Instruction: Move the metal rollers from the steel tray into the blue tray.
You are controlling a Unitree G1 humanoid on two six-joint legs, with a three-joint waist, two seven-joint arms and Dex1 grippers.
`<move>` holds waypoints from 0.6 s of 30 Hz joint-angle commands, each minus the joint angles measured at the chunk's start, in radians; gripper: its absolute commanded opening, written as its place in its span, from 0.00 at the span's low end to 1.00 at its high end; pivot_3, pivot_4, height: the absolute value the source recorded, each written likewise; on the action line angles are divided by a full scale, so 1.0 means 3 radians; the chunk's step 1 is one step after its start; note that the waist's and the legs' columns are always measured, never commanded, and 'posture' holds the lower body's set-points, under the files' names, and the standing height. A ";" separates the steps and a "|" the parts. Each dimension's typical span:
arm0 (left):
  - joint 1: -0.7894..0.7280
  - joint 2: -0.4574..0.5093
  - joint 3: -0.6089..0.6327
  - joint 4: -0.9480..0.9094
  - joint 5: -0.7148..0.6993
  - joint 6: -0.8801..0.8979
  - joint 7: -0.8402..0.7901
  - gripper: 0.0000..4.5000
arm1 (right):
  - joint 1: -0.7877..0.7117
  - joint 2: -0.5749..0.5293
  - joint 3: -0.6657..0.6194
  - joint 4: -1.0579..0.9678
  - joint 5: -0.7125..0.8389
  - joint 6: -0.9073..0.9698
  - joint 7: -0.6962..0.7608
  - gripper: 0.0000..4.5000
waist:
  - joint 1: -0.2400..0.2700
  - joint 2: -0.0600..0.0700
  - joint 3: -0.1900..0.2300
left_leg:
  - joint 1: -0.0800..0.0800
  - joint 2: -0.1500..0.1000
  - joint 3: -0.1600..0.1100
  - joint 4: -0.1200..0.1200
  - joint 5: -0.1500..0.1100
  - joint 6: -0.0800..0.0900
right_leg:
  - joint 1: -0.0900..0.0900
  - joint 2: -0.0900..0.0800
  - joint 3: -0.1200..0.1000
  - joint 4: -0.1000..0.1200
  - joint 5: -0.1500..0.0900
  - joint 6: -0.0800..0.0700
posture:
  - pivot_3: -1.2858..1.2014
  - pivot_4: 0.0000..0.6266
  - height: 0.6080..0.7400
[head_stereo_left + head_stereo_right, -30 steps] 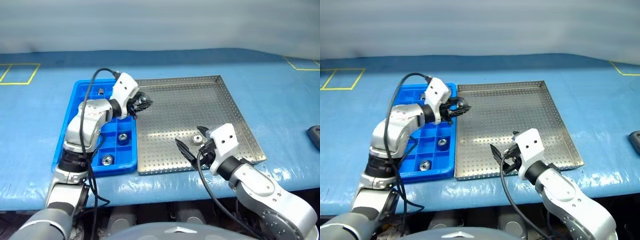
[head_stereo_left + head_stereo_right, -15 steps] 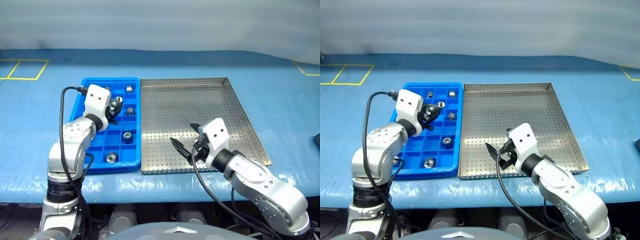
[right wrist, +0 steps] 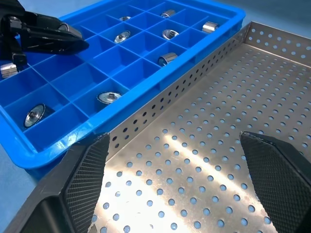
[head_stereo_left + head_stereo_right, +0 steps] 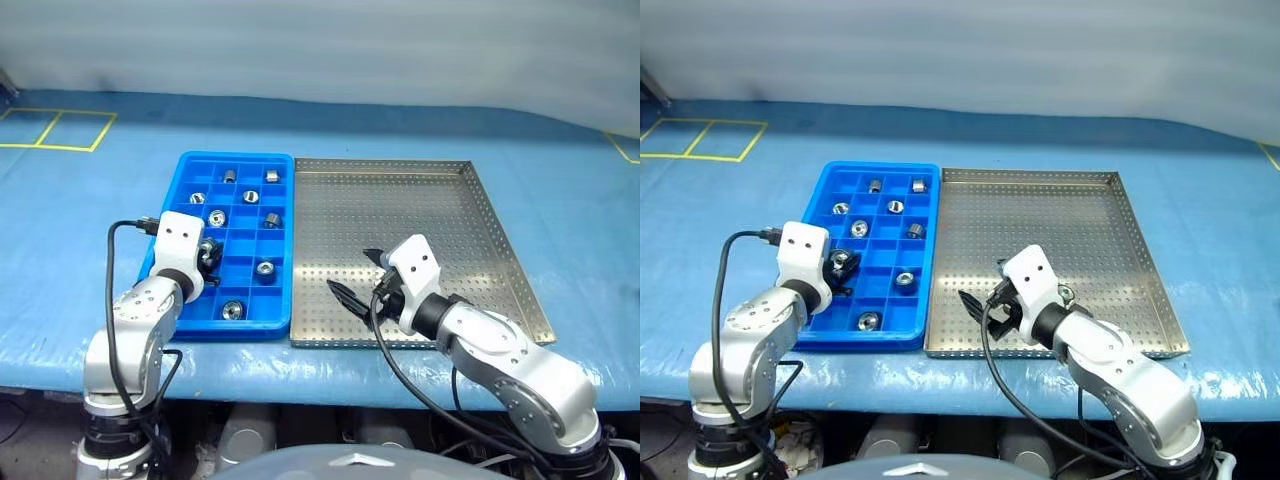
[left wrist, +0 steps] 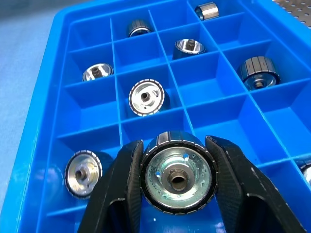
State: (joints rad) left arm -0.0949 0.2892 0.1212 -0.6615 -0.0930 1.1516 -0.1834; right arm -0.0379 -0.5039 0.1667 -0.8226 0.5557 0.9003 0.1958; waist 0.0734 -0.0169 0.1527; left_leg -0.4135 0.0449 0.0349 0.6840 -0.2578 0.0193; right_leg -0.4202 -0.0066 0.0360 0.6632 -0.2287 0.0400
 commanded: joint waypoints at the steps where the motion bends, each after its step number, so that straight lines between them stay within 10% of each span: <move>1: 0.0051 -0.0034 -0.0016 -0.0238 0.0010 0.0134 0.0096 0.38 | -0.0055 0.0021 -0.0006 -0.0015 -0.0032 -0.0020 0.0055 1.00 | 0.0016 -0.0001 0.0000 | 0.0000 0.0001 -0.0001 0.0000 0.0000 0.0000 | 0.0000 -0.0001 -0.0001 0.0000 0.0000 0.0000 | 0.62 0.24 1.00; 10: 0.0099 -0.0109 -0.0070 -0.0266 -0.0032 0.0343 0.0207 0.38 | -0.0058 0.0075 0.0000 0.0000 -0.0099 -0.0014 0.0095 1.00 | 0.0045 -0.0001 0.0000 | 0.0000 0.0001 -0.0004 0.0000 0.0000 0.0000 | 0.0002 -0.0002 -0.0005 -0.0001 -0.0004 -0.0006 | 0.63 0.24 1.00; 18: -0.0169 -0.0103 -0.0099 -0.0150 -0.0104 0.0124 0.0126 0.97 | 0.0019 0.0087 -0.0081 -0.0098 -0.0144 0.0026 0.0053 1.00 | 0.0046 -0.0001 0.0000 | 0.0000 0.0001 -0.0010 0.0000 0.0001 0.0002 | 0.0007 -0.0008 -0.0014 -0.0005 -0.0005 -0.0008 | 0.60 0.24 1.00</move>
State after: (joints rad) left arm -0.1166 0.2582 0.0972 -0.6987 -0.1207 1.2275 -0.1360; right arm -0.0351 -0.4805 0.1672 -0.8071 0.5162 0.9068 0.2162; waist 0.0873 -0.0174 0.1527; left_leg -0.4137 0.0453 0.0318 0.6839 -0.2574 0.0198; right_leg -0.4179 -0.0092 0.0317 0.6615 -0.2302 0.0375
